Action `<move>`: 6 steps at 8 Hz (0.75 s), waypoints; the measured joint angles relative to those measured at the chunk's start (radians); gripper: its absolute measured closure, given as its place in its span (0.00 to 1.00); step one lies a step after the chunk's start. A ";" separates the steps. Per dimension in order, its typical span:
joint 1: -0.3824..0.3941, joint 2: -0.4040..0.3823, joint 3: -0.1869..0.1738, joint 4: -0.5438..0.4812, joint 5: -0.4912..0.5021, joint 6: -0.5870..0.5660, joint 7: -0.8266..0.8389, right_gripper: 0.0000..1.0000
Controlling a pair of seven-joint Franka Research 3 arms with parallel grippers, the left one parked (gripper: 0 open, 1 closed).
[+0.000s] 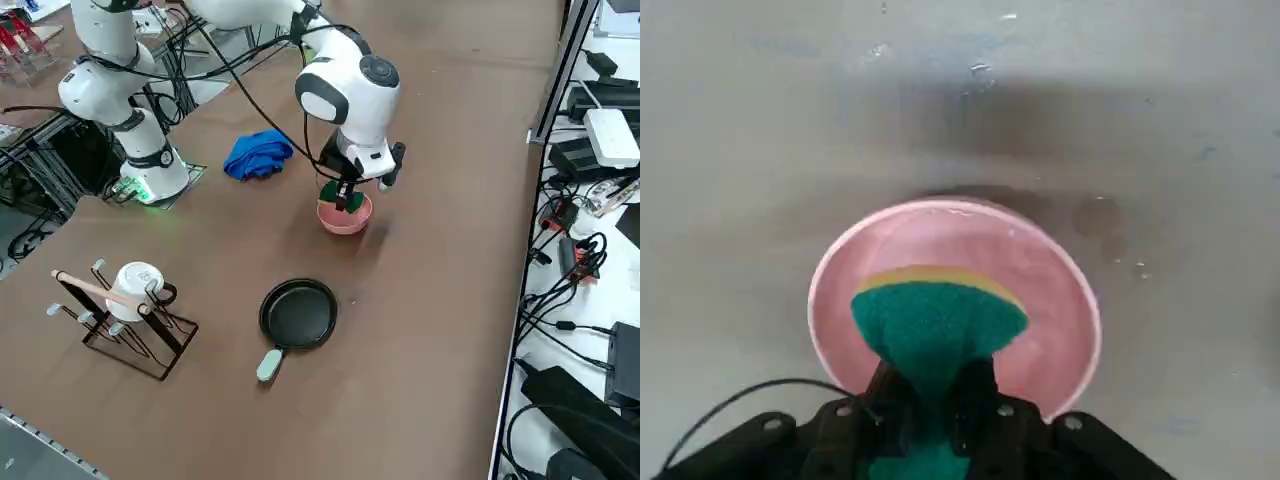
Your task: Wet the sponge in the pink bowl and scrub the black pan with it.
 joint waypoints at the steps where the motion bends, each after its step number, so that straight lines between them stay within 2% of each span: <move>1: 0.004 0.014 0.000 0.000 0.000 0.013 0.000 0.80; 6: 0.001 0.083 -0.001 0.000 0.000 0.071 0.000 0.78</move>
